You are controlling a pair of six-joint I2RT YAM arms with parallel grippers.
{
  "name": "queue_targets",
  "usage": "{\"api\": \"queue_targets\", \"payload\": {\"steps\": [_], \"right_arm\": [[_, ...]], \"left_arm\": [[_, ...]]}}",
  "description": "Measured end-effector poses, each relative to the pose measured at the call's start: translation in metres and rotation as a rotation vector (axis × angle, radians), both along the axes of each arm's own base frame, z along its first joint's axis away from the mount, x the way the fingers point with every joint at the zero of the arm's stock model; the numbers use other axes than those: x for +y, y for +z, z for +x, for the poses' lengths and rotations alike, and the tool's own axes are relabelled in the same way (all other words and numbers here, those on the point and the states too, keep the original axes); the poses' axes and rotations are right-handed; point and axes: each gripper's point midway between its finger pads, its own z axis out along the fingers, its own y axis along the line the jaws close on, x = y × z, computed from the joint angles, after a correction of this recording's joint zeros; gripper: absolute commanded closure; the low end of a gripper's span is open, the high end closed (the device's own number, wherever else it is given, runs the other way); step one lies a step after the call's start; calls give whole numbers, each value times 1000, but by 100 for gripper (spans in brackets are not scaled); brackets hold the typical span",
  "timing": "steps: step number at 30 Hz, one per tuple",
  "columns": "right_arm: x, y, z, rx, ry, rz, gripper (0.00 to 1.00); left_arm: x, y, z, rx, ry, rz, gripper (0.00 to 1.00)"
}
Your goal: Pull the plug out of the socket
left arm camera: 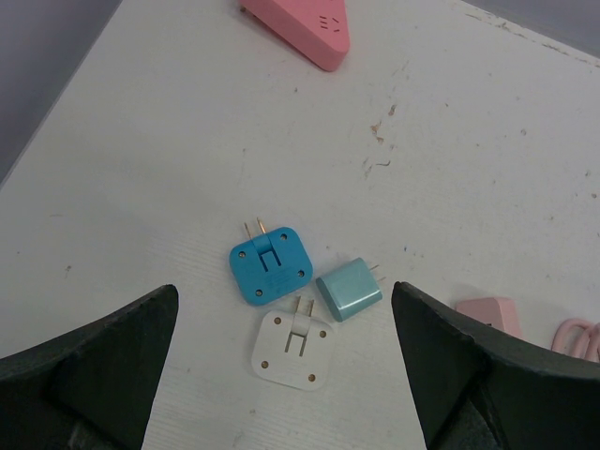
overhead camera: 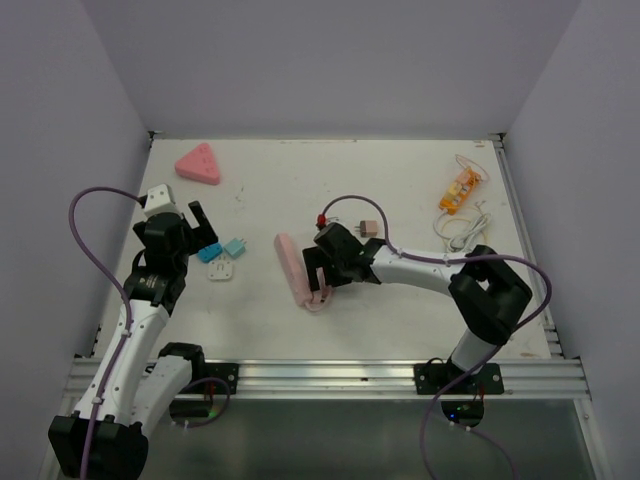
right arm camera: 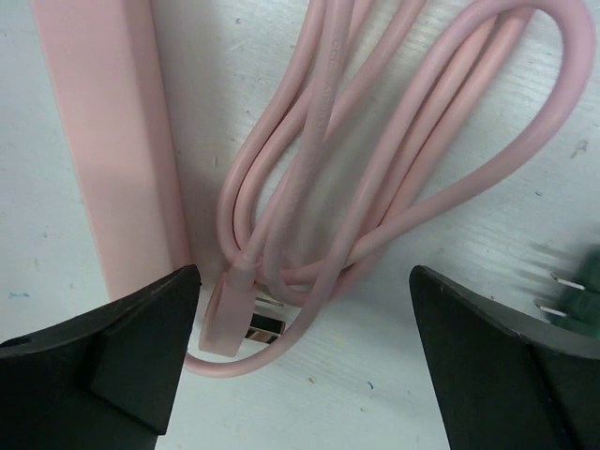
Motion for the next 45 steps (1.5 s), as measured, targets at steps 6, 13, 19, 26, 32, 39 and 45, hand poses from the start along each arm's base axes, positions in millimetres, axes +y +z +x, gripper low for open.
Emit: {"api": "queue_targets", "payload": {"steps": [6,13,19,26,32,39,45], "right_arm": [[-1,28,3,-18,-39,15,1],[27,50,3,-41,-48,57,1],[39,24,-6,-24,-39,-42,1],[30,-16,-5,8,-65,-147,17],[23,-19,5,-13,-44,-193,63],[32,-17,47,-30,39,-188,96],[70,-12,122,-78,157,-134,91]], "left_arm": [[0,0,0,0,0,0,0],[0,0,0,1,0,0,0],[0,0,0,1,-1,0,1],[-1,0,0,1,-4,-2,0],[-1,-1,0,3,-6,-3,0],[-1,-2,0,6,-7,-3,0],[0,-2,0,6,1,1,0]]}}
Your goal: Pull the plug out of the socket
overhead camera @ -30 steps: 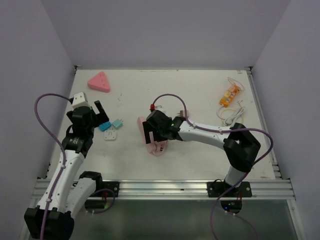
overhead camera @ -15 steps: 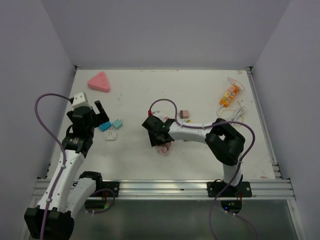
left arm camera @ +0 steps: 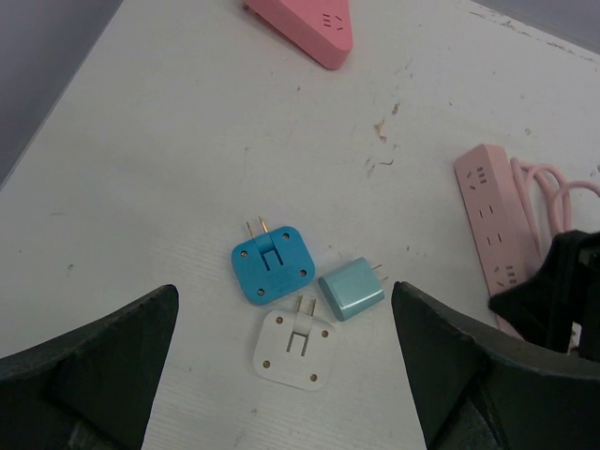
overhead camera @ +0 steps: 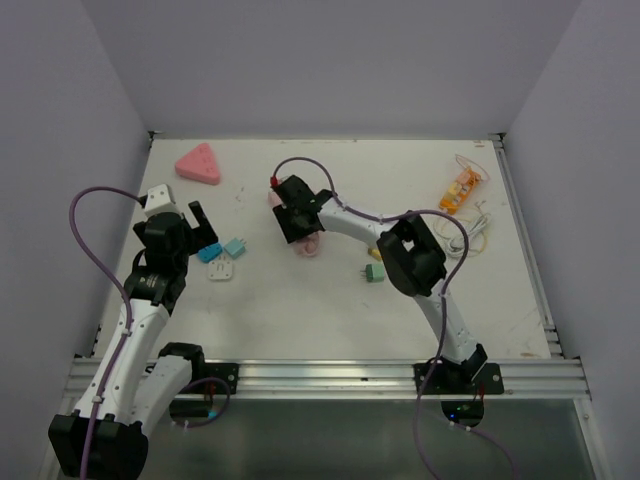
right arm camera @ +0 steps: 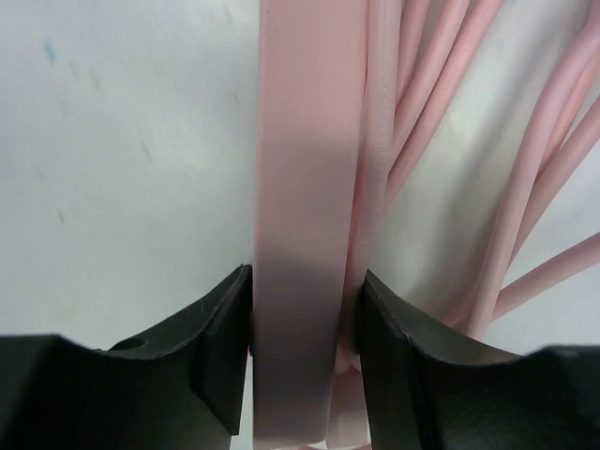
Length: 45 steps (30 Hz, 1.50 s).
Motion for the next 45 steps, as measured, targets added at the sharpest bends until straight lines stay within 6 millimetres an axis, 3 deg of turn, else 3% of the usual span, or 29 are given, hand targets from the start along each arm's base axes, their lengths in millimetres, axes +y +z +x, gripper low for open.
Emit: {"api": "queue_targets", "payload": {"steps": [2,4,5,9,13,17,19,22,27,29,31,33,36,41,44,45], "right_arm": [[23,3,30,-43,52,24,86],[50,5,58,-91,94,58,73],[61,7,69,-118,109,76,50],[91,14,102,-215,136,155,10],[96,26,120,-287,126,209,2],[79,43,124,-318,114,214,1],[69,63,120,-335,114,210,1],[46,109,114,-399,88,207,1],[-22,208,100,-568,-58,183,1],[-61,234,99,-620,-154,165,1],[-110,241,101,-635,-273,131,1],[-164,231,104,-618,-406,87,1],[-256,185,100,-518,-626,-16,1],[-379,112,62,-314,-958,-111,1],[-423,96,49,-254,-1099,-87,2],[-427,94,48,-245,-1120,-68,2]], "left_arm": [[1,0,0,0,4,2,0],[1,0,0,0,6,3,0],[1,0,0,0,7,4,0],[2,0,0,0,10,5,1],[2,0,0,1,10,5,1],[2,0,-1,1,10,5,0],[2,0,-1,1,10,5,0],[2,0,-1,1,10,5,1],[2,1,-1,-4,10,4,1],[2,2,-1,-8,10,4,0],[2,3,-2,-12,9,3,1],[2,4,-2,-16,9,3,0],[1,5,-2,-19,6,1,0],[1,6,-2,-21,2,-1,0],[0,5,-2,-20,-1,-3,0],[0,6,-2,-20,-2,-3,0]]}}
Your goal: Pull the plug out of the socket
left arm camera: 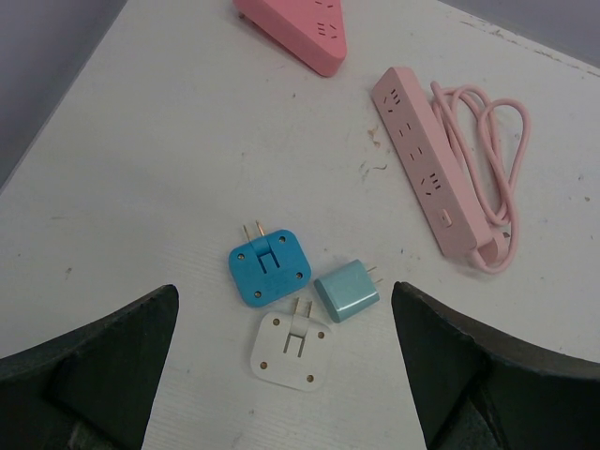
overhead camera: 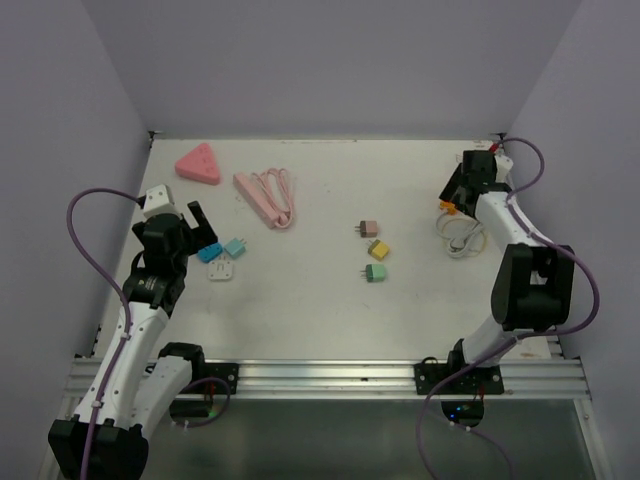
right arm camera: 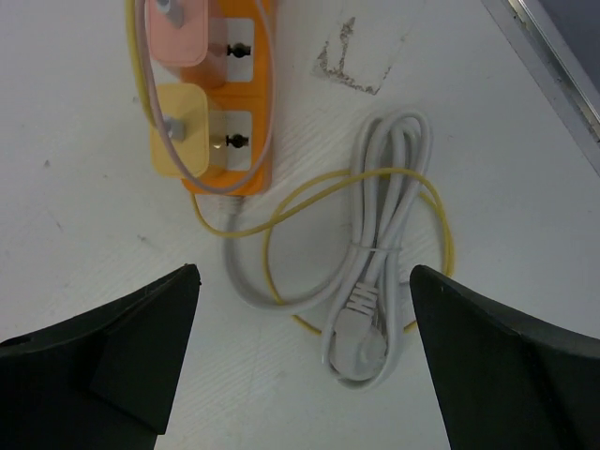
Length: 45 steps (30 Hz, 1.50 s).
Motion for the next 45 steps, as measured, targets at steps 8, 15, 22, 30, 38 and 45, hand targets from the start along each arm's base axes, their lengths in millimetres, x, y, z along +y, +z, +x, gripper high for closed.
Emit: {"api": "queue_targets", "payload": {"steps": [8,15,22,30,38,45], "right_arm": [[-15,-10,31,-84,-37,109,2],[-17,-43,76,-62,-28,130,3],[-18,-67,90,-27,-23,142,22],[-16,-74,89,-8,-17,153,65],[8,-77,57,25,43,187,80],[104,-78,9,119,300,117,83]], "left_arm": [[0,0,0,0,-2,-1,0],[-1,-1,0,4,-3,-1,0],[-1,-4,1,14,-3,0,0],[-2,-5,2,17,-8,-2,0],[-3,-3,1,10,-16,-7,0],[-4,1,0,-4,-20,-10,0]]}}
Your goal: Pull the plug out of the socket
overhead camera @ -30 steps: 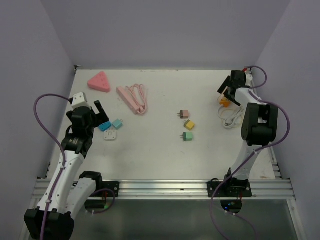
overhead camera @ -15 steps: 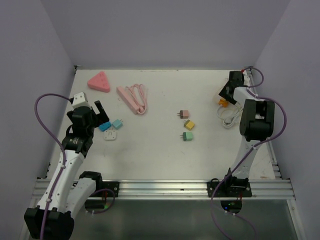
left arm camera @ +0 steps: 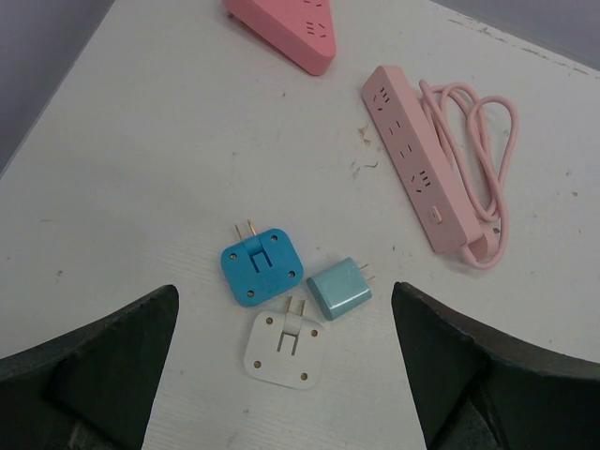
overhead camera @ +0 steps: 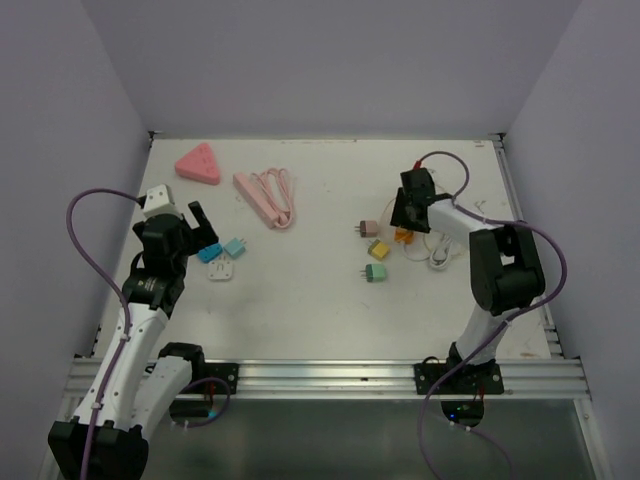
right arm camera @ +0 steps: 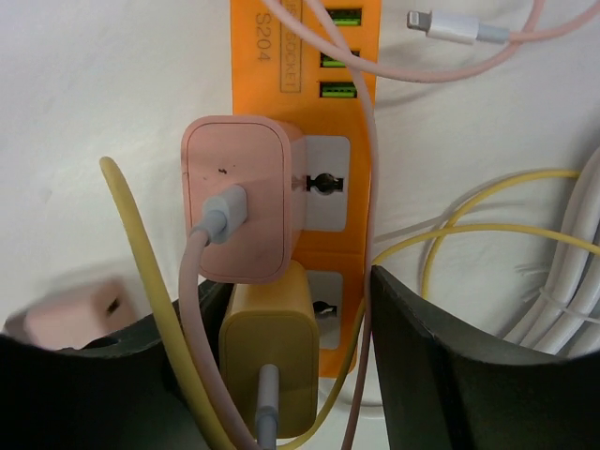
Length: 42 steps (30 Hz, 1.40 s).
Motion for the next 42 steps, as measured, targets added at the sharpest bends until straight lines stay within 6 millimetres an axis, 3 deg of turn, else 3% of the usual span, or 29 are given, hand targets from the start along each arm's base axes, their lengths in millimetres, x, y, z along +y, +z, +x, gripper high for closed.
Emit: {"api": "queue_targets", "payload": {"steps": [4,8,13,21,24,29,34,37,38,42], "right_arm": [[66,-2,-40,21,203,-9,83],[109,-4,-78,37,367,-4,83],[155,-4,-102,31,515,17,88],[261,-3,-143,54,810,63,92],[284,-2,-159,67,898,70,96],[287,-2,-166,67,921,52,100],[258,-3,-153,73,837,54,92],[233,-3,-144,74,773,47,75],[227,-3,-144,76,759,44,63],[213,-2,-148,80,738,43,34]], "left_arm": [[0,1,0,-5,0,-1,1],[0,3,-1,-11,0,-1,0],[0,3,-1,-11,0,-1,0],[0,3,-1,-11,0,-1,0],[0,3,-1,-11,0,-1,0],[-1,3,-1,-12,-5,-3,0],[-10,-1,0,-5,-55,-25,1],[-22,-11,2,20,-112,-50,1],[-26,-15,3,33,-133,-59,0],[-42,-29,6,82,-211,-102,0]]}}
